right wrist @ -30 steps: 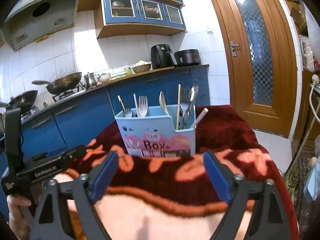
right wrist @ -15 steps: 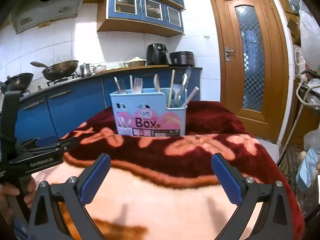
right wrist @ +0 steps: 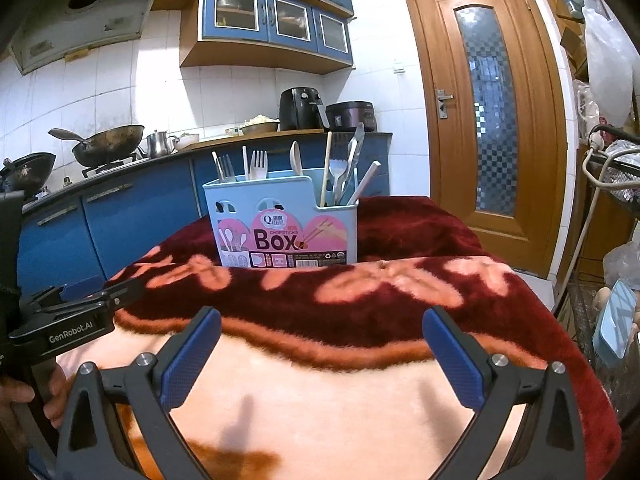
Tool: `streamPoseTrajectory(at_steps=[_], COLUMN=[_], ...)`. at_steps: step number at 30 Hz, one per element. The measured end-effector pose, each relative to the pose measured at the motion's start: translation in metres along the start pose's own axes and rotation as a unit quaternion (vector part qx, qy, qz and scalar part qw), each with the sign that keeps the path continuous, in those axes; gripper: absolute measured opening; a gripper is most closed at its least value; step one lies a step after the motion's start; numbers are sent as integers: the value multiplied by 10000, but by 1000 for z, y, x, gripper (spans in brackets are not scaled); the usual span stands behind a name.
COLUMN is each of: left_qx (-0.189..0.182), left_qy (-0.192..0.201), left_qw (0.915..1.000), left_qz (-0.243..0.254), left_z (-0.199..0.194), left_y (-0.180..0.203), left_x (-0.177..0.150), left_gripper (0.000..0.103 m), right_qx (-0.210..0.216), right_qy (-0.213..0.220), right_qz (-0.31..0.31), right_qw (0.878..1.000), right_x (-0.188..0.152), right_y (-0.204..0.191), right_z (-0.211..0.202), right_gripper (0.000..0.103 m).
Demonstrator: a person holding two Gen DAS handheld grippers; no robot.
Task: Organize utensils
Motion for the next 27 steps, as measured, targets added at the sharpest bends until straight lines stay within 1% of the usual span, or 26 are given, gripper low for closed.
streamPoseTrajectory(at_steps=[27], left_qx=[-27], left_qy=[18], left_qw=[10000], left_qz=[-45], left_z=[-1], left_y=[1], left_x=[0], left_gripper=[78], right_qx=[24], right_qy=[-21], right_qz=[31], right_qw=[10000], right_x=[-1], right_y=[0], right_z=[1], right_gripper=[103])
Point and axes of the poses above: each gripper's, at about its wrist camera, not at the fingertips, and z roughly the way its jaws point, y to its right, x to its top, the point moved 10 cm from there along z, roughly the way its jaws point, and after that the axes turned 9 degrees about x, right-handed, at the moved point
